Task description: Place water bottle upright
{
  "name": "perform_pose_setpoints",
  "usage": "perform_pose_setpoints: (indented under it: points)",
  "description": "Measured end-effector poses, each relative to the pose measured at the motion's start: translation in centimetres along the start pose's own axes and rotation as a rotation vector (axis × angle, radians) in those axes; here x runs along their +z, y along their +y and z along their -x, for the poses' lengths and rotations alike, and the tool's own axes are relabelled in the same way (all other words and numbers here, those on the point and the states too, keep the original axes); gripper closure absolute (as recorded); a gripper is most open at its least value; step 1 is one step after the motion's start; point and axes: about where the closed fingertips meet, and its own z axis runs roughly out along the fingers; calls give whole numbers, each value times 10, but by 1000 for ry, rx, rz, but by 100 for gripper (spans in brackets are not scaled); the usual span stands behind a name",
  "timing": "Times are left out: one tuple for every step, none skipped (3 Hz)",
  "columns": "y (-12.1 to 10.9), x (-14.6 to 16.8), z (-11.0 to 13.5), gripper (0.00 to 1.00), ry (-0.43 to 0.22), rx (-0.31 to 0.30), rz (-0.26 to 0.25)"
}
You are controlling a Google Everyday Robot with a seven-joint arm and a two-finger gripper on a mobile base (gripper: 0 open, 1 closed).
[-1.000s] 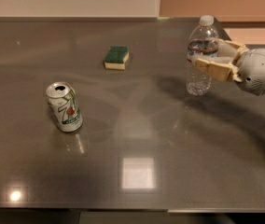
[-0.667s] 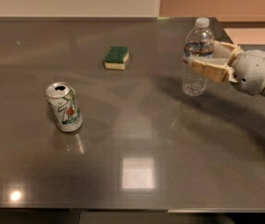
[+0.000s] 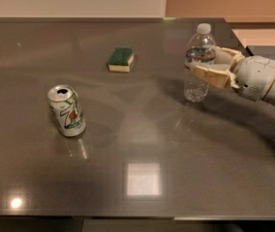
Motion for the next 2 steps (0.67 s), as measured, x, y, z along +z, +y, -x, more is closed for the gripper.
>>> perform_pose_setpoints:
  points:
    - [0,1,-3,100,-5,1,5]
    - [1,2,-12,92,-30,-4,16]
